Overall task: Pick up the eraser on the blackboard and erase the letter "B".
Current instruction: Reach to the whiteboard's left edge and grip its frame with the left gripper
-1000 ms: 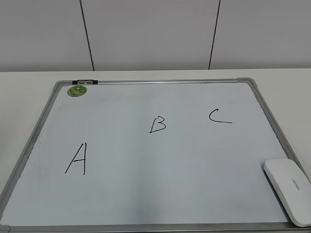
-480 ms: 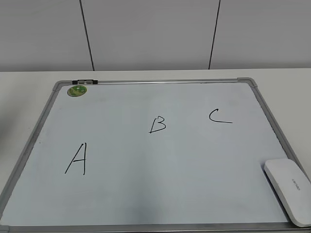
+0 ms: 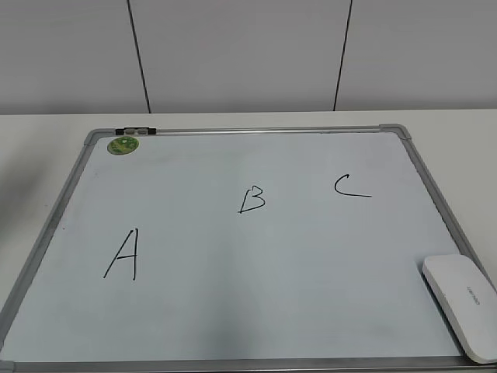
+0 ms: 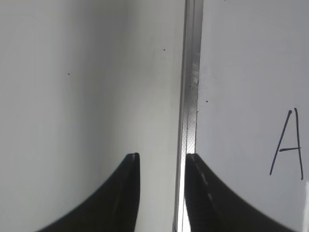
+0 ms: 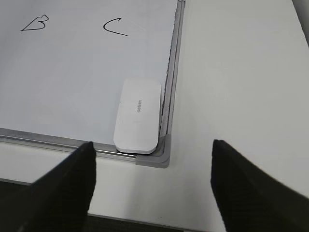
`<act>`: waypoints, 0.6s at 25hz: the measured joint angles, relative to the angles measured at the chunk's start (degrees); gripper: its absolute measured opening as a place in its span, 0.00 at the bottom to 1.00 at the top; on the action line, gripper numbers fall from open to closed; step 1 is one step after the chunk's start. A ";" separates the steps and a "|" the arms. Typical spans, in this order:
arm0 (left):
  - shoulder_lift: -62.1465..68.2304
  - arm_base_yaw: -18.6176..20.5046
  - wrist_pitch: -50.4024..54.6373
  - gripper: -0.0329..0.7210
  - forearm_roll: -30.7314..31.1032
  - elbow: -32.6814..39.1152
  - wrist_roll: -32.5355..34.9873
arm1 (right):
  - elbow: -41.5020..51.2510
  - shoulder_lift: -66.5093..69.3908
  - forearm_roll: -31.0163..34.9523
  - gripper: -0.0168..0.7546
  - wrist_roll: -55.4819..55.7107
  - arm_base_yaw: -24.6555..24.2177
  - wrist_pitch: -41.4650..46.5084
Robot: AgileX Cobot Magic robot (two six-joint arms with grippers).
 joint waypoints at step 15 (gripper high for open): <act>17.04 -1.38 2.35 0.37 0.06 -9.77 3.18 | 0.00 0.00 -5.89 0.74 0.00 0.00 0.00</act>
